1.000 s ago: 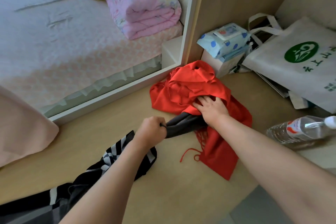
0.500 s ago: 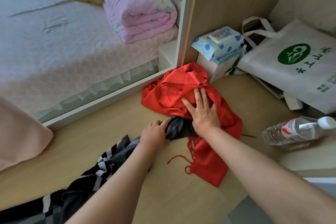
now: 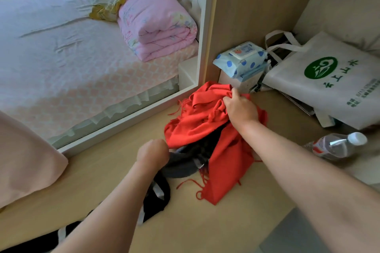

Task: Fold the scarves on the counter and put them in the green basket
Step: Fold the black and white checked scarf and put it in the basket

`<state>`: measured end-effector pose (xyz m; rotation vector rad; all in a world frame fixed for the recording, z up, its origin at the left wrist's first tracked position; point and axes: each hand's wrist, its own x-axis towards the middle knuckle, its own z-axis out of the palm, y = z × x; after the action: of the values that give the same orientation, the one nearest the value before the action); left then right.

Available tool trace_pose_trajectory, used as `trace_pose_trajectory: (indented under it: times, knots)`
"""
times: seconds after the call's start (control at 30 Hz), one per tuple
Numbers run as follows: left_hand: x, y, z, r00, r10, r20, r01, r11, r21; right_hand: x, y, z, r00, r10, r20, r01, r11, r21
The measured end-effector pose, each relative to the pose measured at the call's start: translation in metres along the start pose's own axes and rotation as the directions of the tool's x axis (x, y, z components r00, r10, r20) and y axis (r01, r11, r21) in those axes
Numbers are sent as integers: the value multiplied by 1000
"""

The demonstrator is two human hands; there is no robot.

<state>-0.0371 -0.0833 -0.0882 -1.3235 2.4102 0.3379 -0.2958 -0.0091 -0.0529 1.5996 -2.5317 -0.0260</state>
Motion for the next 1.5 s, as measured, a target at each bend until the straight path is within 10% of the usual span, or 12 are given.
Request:
trace_pose_trajectory:
  times: [0.23,0.43,0.67,0.9,1.03,1.13,1.23,1.4,1.5]
  knots:
    - [-11,-7,13,994,88,-61,-84,994,62,-31,-34,15,973,73,219,1,947,-320]
    - [-16,5,38,907,306,291,-334,941,50,-84,-63,44,858,-353,374,426,895,-133]
    - [-30,8,32,865,201,459,-304,939,161,-123,-33,59,873,-88,480,233,939,-251]
    - [-23,33,17,926,377,-13,-377,924,-55,-139,-23,47,952,162,258,-114,974,-194]
    - [2,50,22,921,372,-113,-369,928,45,-133,-8,67,848,380,370,-439,894,88]
    - [27,60,24,941,327,-93,-307,935,177,-113,12,75,856,310,414,-427,874,230]
    - [45,72,14,943,295,-155,-260,942,211,-85,31,74,934,321,155,-357,857,371]
    - [82,86,-21,884,114,-453,-262,924,-280,-26,52,56,854,488,-179,-269,710,651]
    - [96,95,-56,848,-87,-523,-343,662,-667,8,51,39,778,519,-355,-146,699,700]
